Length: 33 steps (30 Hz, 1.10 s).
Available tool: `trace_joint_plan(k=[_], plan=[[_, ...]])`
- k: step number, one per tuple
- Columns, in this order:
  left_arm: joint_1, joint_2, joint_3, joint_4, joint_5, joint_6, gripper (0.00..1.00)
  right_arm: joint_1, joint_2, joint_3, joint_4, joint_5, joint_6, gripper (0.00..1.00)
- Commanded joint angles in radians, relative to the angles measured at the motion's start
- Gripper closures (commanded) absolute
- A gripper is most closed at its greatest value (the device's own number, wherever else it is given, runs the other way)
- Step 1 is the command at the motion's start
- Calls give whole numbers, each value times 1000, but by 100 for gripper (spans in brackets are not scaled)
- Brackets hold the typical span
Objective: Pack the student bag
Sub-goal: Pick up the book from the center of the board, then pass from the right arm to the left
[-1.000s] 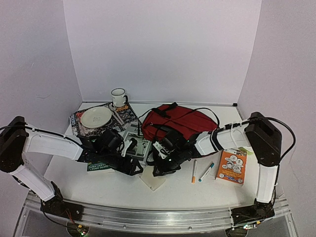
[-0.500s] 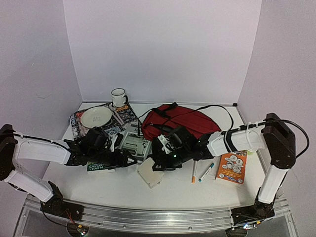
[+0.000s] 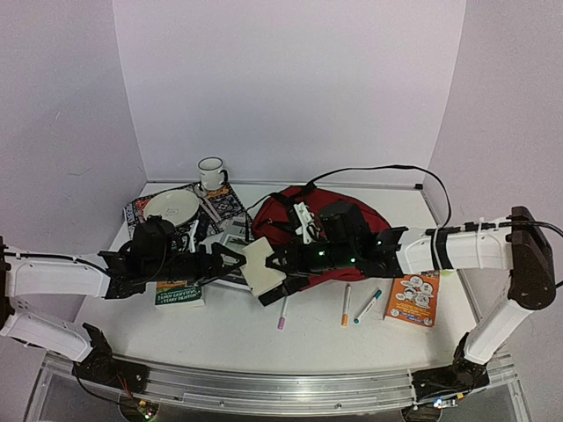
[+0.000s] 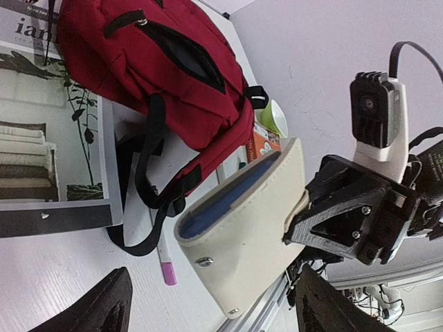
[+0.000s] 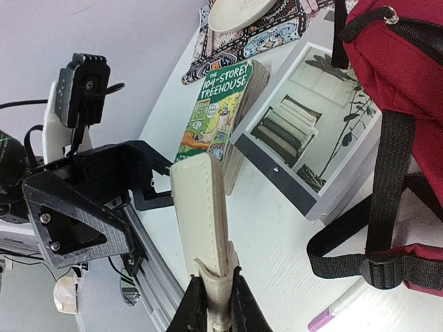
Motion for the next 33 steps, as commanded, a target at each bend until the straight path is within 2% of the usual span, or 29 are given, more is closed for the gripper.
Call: trace_joint_plan(k=[1, 9, 17, 23, 29, 30, 33], plan=[[3, -17, -8, 138, 0, -48, 19, 3, -55, -25, 145, 22, 54, 92], [3, 61, -10, 268, 28, -112, 27, 3, -51, -36, 255, -13, 99, 91], [3, 105, 6, 404, 103, -154, 38, 3, -18, -17, 267, -14, 100, 90], [3, 86, 4, 438, 86, -167, 62, 3, 21, -10, 243, 26, 71, 84], [13, 103, -1, 450, 71, -183, 95, -1, 41, 48, 118, 65, -14, 72], [17, 105, -1, 452, 70, -185, 99, -5, 40, 54, 105, 66, -26, 71], [41, 108, -1, 455, 72, -186, 100, -23, 24, 59, 45, 88, -62, 68]])
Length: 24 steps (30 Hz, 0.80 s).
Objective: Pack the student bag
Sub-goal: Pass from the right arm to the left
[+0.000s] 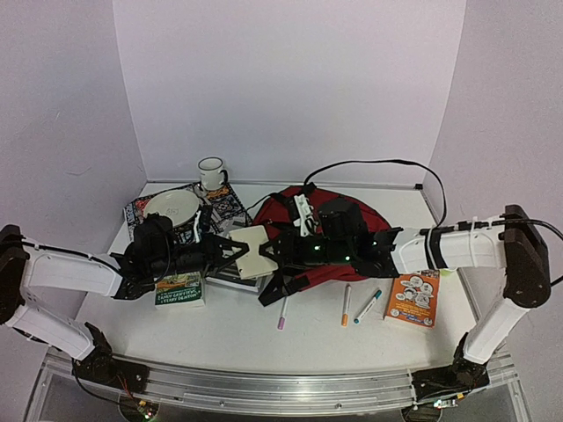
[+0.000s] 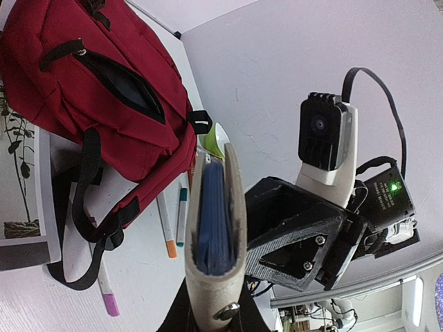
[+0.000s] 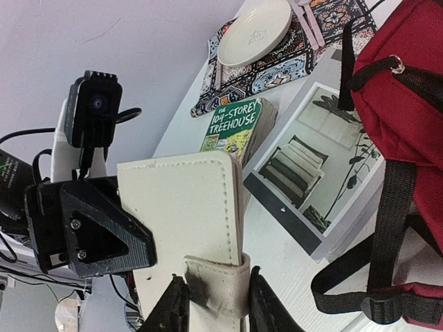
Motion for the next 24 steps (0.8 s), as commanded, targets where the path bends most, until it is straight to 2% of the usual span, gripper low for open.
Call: trace_joint_plan(k=[1, 12, 17, 24], plan=[[36, -2, 15, 95, 6, -8, 100, -27, -17, 53, -109, 44, -97, 67], [131, 45, 26, 95, 81, -42, 100, -159, -11, 240, -549, 229, -486, 48], [143, 80, 54, 95, 109, -46, 100, -183, 93, 362, -665, 346, -677, 43], [149, 138, 87, 92, 139, -59, 100, -186, 251, 500, -712, 424, -839, 42]])
